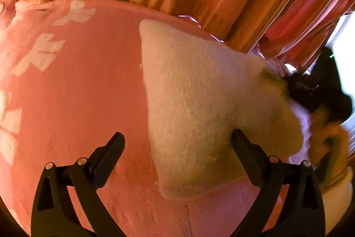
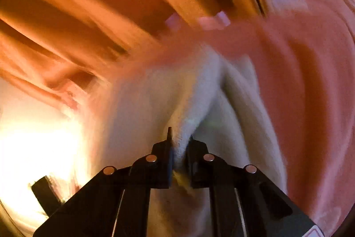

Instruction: Fold small clothes

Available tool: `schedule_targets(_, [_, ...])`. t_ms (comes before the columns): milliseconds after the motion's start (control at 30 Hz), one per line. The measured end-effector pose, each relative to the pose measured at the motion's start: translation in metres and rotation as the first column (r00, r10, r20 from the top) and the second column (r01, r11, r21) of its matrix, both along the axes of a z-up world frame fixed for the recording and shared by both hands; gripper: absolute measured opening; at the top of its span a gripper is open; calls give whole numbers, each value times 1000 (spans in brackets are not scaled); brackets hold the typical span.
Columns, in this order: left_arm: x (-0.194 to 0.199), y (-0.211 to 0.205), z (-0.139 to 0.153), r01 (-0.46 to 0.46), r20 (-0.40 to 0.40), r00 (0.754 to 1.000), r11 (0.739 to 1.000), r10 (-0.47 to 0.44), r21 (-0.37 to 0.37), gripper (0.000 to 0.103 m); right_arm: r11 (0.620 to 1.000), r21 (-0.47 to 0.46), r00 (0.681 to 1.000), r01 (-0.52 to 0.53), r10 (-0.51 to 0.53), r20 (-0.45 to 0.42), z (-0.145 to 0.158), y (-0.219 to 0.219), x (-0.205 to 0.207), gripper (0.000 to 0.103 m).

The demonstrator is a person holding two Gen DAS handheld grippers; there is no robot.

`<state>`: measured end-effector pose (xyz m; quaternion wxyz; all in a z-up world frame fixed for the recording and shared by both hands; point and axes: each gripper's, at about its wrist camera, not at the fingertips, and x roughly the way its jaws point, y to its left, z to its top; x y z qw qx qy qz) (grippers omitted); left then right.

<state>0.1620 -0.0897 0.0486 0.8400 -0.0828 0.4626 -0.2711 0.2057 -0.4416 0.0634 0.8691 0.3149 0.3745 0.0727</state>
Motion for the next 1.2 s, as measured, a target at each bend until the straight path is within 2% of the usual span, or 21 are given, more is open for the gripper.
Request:
schedule_targets(33, [-1,-3,0,7,6,1000,1000,-7,4,95,999,-47,999,14,-11,48,14,-2,-4,9])
schedule_targets(67, [-1,-5,1,16,9,1000,1000,-16,1,96,996,-80,999,30,-26,47,12,-7,-3,9])
schedule_targets(133, [-4,-7,3,20,18,1000,1000,-19,-10,96,981,-188,993,49,-69,-101,-24,-10,9,9])
schedule_targets(200, [-5,-13,-1,35,19,999,999,-35,12,96,978,-208,966,-19,-35,-255,-72,-6,20,9])
schedule_targets(233, [-7,-15,-3,38,21,999,999,-39,16,96,978,-207,978,-1,-42,-206,-69,-8,13,9])
schedule_targets(300, [-8,-17,-4,35,30,999,999,-36,35,96,979,-199,984,37,-70,-164,-41,-15,1,11])
schedule_targets(367, [-10,-15,1,32,42,999,998,-34,53,96,973,-180,987,143,-152,-41,-2,-19,-30,16])
schedule_targets(400, [-11,-13,4,21,47,999,998,-24,64,94,972,-183,989,148,-150,6,12,-15,-41,18])
schedule_targets(467, [-15,0,19,-3,79,997,999,-2,52,94,982,-175,995,76,-62,82,35,7,-56,18])
schedule_targets(567, [-9,33,52,-88,164,982,995,94,-41,95,975,-191,989,-117,132,64,36,57,-52,18])
schedule_targets(667, [9,60,62,-223,181,956,972,233,-71,95,930,-235,958,-283,284,-30,8,113,-37,17])
schedule_targets(733, [20,72,55,-281,160,945,959,285,-48,95,850,-340,913,-404,347,-216,-37,152,-22,17])
schedule_targets(767, [23,74,51,-304,162,939,952,304,-26,95,838,-355,908,-415,356,-222,-41,156,-23,14])
schedule_targets(833, [27,74,45,-313,151,939,950,309,6,95,849,-356,918,-390,329,-220,-18,156,-27,14])
schedule_targets(900, [23,76,43,-304,121,945,953,303,-13,95,898,-293,944,-328,305,-124,7,144,-35,17])
schedule_targets(933, [21,73,43,-287,111,951,957,289,-33,95,907,-264,944,-327,304,-125,5,143,-35,17])
schedule_targets(1033, [9,53,45,-211,117,971,977,210,-8,95,886,-259,912,-384,320,-255,-42,148,-26,11])
schedule_targets(1067, [7,47,43,-194,121,974,981,192,7,95,897,-236,916,-373,315,-249,-37,146,-29,8])
schedule_targets(1133, [1,28,37,-148,137,981,987,139,59,95,921,-219,940,-321,281,-195,-11,128,-40,8])
schedule_targets(1167, [-2,21,35,-129,144,983,988,116,82,95,932,-245,960,-267,235,-153,1,115,-49,11])
schedule_targets(1200, [-7,11,31,-104,148,985,988,87,110,95,937,-297,980,-184,151,-131,13,99,-61,19])
